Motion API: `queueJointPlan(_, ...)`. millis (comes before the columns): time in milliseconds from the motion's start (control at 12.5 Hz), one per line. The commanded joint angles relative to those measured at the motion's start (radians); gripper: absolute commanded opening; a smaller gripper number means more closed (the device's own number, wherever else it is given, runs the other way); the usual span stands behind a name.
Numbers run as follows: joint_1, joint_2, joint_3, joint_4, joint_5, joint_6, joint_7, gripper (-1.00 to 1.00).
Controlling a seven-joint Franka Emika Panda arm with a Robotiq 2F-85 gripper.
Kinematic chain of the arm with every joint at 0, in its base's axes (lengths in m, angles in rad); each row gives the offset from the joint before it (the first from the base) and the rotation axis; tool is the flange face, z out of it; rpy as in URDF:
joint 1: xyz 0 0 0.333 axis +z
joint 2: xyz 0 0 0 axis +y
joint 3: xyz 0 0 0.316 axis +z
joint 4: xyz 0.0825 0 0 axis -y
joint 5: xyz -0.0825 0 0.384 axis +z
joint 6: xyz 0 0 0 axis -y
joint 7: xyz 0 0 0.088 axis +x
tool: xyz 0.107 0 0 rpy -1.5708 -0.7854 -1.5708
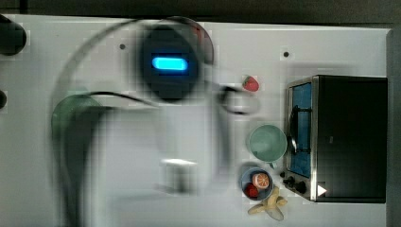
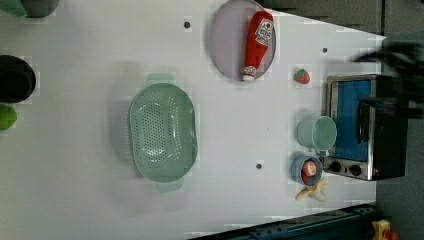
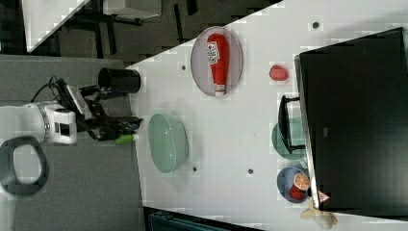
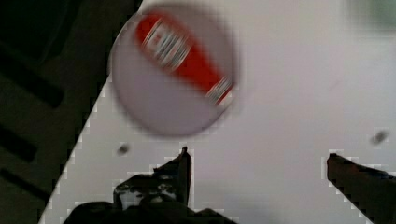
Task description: Drag strainer right to left.
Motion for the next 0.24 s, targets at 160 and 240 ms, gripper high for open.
queueJointPlan(160,-0.048,-0.067,-0.117,-0.042,-0.102,-0.086,-0.372,1.0)
queueJointPlan(240,-0.048,-0.088,-0.121,-0.042,-0.117,-0.116,-0.372,1.0)
